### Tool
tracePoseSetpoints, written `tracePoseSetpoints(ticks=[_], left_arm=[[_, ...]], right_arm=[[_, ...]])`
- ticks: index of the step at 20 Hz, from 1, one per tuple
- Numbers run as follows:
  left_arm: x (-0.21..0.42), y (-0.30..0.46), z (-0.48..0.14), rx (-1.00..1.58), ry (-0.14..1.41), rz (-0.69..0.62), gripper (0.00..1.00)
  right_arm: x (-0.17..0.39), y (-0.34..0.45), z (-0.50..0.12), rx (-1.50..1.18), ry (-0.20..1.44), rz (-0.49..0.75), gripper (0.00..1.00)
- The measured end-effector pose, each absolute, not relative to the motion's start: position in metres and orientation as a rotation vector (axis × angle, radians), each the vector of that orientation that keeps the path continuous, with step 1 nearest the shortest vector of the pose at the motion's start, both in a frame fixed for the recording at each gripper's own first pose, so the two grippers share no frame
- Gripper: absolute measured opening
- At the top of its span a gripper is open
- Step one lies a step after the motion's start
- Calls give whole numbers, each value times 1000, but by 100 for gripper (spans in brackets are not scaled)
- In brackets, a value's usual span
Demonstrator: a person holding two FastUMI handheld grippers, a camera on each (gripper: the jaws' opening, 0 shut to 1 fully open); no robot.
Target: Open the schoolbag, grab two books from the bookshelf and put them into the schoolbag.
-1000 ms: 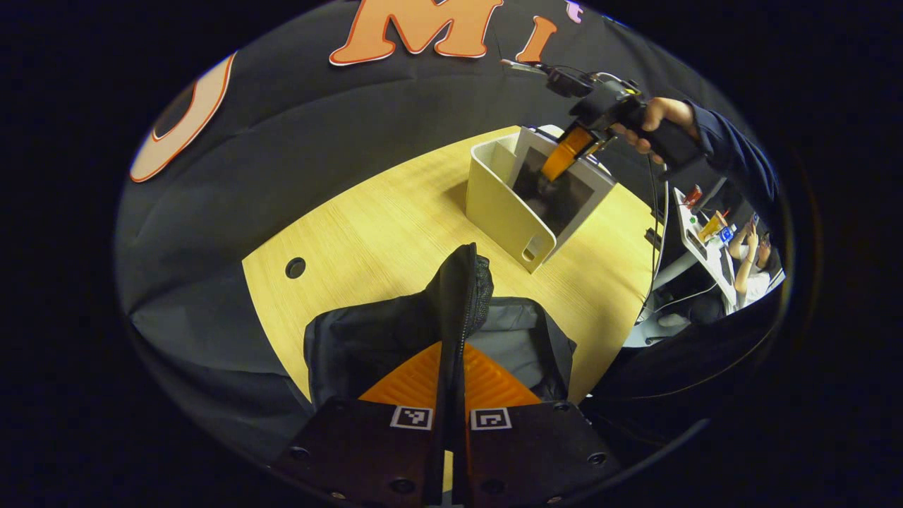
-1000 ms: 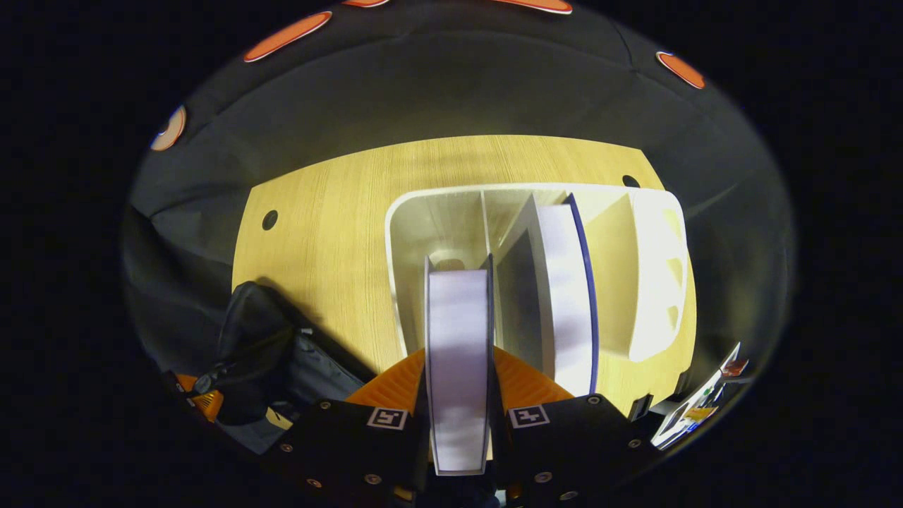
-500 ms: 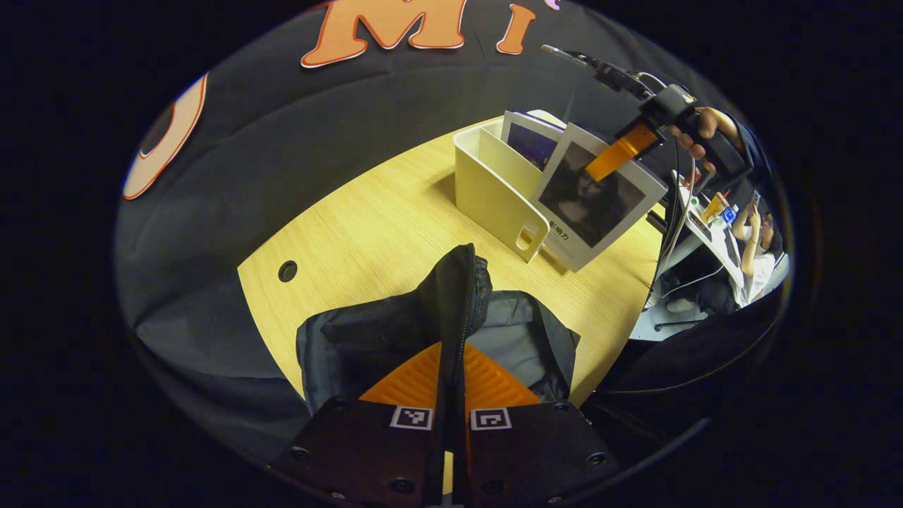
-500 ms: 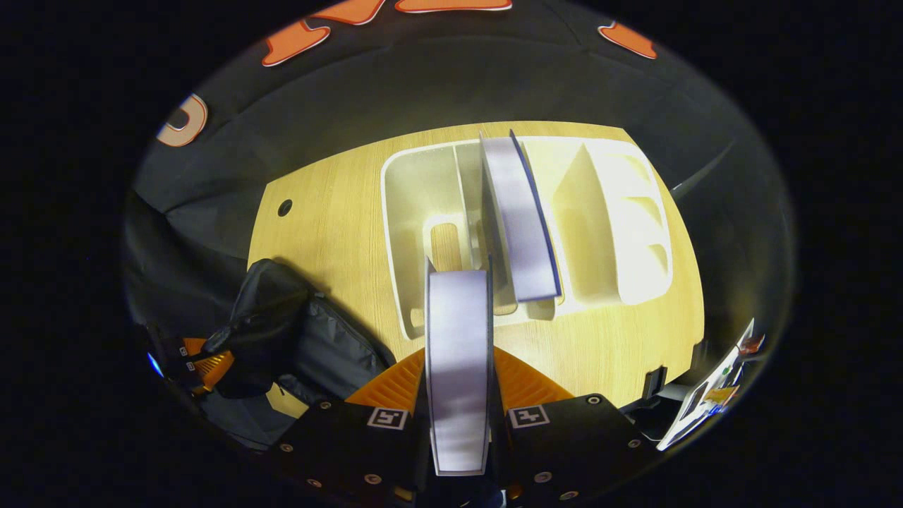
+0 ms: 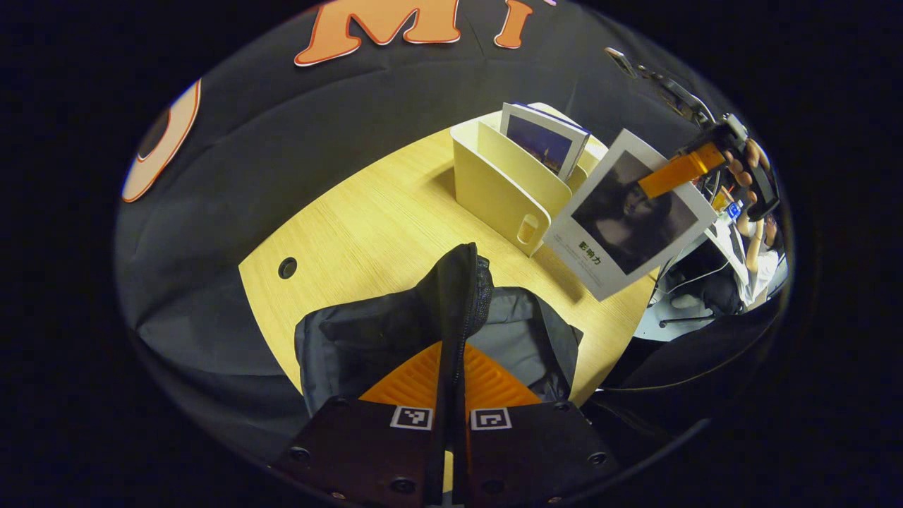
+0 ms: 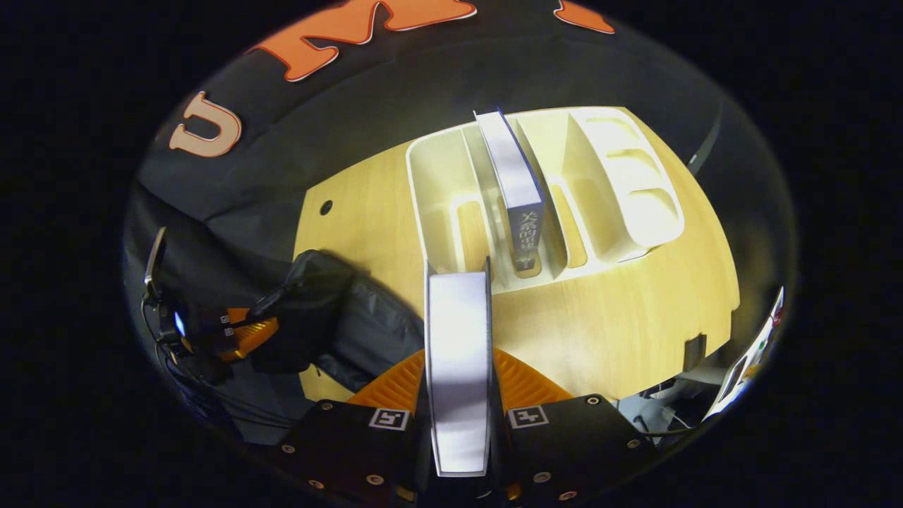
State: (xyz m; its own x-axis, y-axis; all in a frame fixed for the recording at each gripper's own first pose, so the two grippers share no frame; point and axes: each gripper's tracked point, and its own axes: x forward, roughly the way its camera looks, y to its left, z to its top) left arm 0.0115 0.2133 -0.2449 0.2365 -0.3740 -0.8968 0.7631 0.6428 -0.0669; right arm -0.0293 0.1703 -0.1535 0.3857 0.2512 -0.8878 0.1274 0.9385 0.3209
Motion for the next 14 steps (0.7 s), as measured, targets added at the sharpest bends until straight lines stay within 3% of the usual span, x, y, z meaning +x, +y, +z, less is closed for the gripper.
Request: tracePoseSetpoints(ticks=[14], left_arm=[[11,208,-239,421,1066,-804,6]], right_arm=[[-64,224,-162,654,1107,249,35]])
